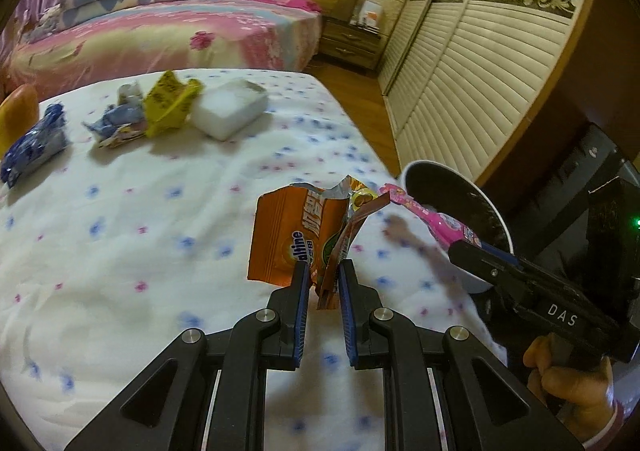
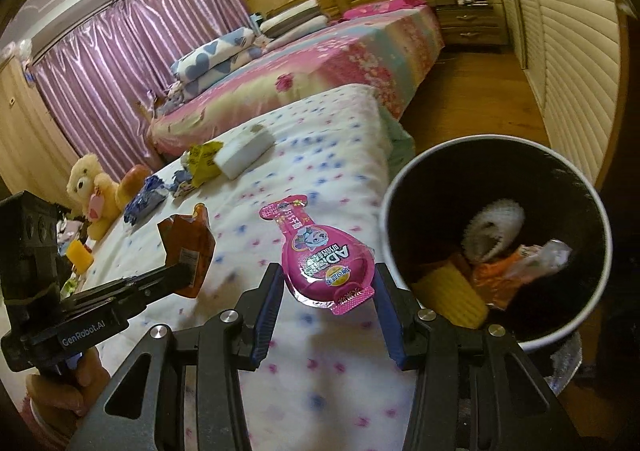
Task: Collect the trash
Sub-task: 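Carry the orange snack packet and pink package over the trash bin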
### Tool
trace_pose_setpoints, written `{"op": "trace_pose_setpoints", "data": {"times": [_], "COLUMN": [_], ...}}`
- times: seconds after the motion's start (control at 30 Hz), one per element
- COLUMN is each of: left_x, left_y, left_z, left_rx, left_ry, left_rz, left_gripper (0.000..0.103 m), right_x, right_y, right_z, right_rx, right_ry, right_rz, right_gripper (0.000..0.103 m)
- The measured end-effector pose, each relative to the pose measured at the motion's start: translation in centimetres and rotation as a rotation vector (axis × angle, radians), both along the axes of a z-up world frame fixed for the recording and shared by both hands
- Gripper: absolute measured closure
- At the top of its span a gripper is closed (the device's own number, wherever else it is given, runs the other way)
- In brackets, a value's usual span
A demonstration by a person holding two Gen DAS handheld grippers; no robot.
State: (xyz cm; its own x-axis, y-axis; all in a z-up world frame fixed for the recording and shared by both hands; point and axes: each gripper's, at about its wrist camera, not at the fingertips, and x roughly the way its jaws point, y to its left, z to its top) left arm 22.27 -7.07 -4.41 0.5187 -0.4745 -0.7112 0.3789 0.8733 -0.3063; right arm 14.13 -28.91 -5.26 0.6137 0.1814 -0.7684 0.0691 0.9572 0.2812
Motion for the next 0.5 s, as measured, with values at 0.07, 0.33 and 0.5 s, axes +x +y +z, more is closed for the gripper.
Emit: {"op": "trace_pose_setpoints", "data": {"times": [0.07, 0.33, 0.5], "left_x": [0.0, -0.1, 0.1], "left_y": [-0.7, -3.7, -5.2], "left_z": [0.1, 0.0, -0.1], "left_rx": [0.000, 0.003, 0.001], "left_ry": [-0.002, 0.000, 0.010], "left_rz": [-0.015, -0.075, -0.100], "left_gripper": [0.089, 0.089, 0.089], "right_x": [-0.4, -1.9, -2.7], "right_y": [-0.8, -3.5, -5.1], "right_z": [0.2, 0.7, 0.8], "right_rx": [0.002, -0.006, -0.008], "right_ry": [-0.004, -0.010, -0.010], "right_rz": [-0.016, -0.075, -0.112], "right_gripper": [0.057, 0.057, 0.057]}}
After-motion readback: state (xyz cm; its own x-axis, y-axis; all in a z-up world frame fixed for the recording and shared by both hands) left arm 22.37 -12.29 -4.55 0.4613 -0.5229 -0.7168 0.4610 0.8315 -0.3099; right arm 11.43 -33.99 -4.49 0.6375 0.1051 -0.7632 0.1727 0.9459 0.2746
